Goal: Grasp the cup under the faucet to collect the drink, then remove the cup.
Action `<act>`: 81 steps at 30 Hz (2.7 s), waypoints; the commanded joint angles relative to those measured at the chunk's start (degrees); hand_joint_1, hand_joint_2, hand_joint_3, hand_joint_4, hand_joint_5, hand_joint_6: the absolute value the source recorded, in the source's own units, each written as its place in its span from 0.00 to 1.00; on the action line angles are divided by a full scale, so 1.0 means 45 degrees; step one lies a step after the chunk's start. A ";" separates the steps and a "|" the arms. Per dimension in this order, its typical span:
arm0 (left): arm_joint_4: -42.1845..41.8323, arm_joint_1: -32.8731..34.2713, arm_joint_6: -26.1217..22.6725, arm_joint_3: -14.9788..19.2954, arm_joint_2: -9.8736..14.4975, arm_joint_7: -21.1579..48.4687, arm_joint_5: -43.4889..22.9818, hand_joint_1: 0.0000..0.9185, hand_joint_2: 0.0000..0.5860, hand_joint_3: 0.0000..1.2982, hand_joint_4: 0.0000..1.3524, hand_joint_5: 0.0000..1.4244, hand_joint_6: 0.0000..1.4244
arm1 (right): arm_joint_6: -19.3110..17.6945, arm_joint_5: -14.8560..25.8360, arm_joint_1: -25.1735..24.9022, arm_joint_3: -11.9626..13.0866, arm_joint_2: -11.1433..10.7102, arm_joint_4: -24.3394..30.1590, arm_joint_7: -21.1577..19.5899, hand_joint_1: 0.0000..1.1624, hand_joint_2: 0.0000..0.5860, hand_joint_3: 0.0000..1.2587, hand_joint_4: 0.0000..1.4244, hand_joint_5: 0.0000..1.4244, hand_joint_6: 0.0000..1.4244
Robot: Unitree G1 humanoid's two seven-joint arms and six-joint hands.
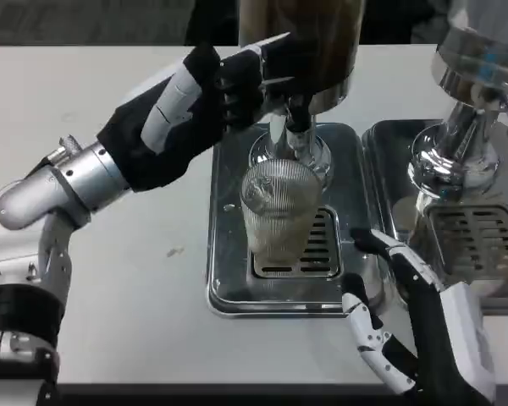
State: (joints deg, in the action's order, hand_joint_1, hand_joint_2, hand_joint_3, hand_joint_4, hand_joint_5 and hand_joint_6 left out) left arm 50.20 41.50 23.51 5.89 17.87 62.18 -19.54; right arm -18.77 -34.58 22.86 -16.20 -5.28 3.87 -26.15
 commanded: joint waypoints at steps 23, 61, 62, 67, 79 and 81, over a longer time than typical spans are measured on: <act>0.0835 0.0318 0.2760 -0.0883 -0.0066 -0.0374 0.2033 0.00 0.11 0.08 0.02 0.09 0.04 | -0.0365 0.0082 0.0436 0.0050 -0.0093 0.0273 0.0014 0.32 0.77 0.25 0.21 0.12 0.10; 0.1111 0.0205 0.7054 -0.3324 0.0747 -0.3649 0.5080 0.00 0.11 0.07 0.02 0.08 0.04 | -0.0382 0.0212 0.0473 0.0149 -0.0027 0.0329 0.0018 0.32 0.77 0.25 0.21 0.13 0.10; 0.1113 0.0201 0.7129 -0.3372 0.0771 -0.3742 0.5162 0.00 0.11 0.07 0.02 0.08 0.04 | -0.0387 0.0215 0.0471 0.0150 -0.0026 0.0328 0.0016 0.32 0.77 0.25 0.21 0.13 0.10; 0.1152 0.0211 0.7352 -0.3613 0.0871 -0.4101 0.5362 0.00 0.11 0.07 0.02 0.08 0.04 | -0.0415 0.0281 0.0452 0.0156 -0.0016 0.0350 0.0025 0.32 0.77 0.25 0.21 0.13 0.10; 0.1249 0.0274 0.7861 -0.4112 0.1088 -0.4980 0.5940 0.00 0.11 0.07 0.02 0.08 0.04 | -0.0551 0.0490 0.0407 0.0230 0.0017 0.0348 0.0018 0.32 0.77 0.23 0.20 0.12 0.11; 0.1266 0.0277 0.7916 -0.4190 0.1115 -0.5095 0.6027 0.00 0.11 0.07 0.02 0.08 0.04 | -0.0589 0.0550 0.0403 0.0239 0.0020 0.0338 0.0010 0.32 0.77 0.22 0.20 0.13 0.12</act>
State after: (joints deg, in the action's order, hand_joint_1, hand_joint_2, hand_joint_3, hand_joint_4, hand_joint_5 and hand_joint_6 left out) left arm 54.90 42.69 58.74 -10.46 22.18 37.94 3.38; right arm -20.02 -32.36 24.86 -15.50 -5.23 4.91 -26.12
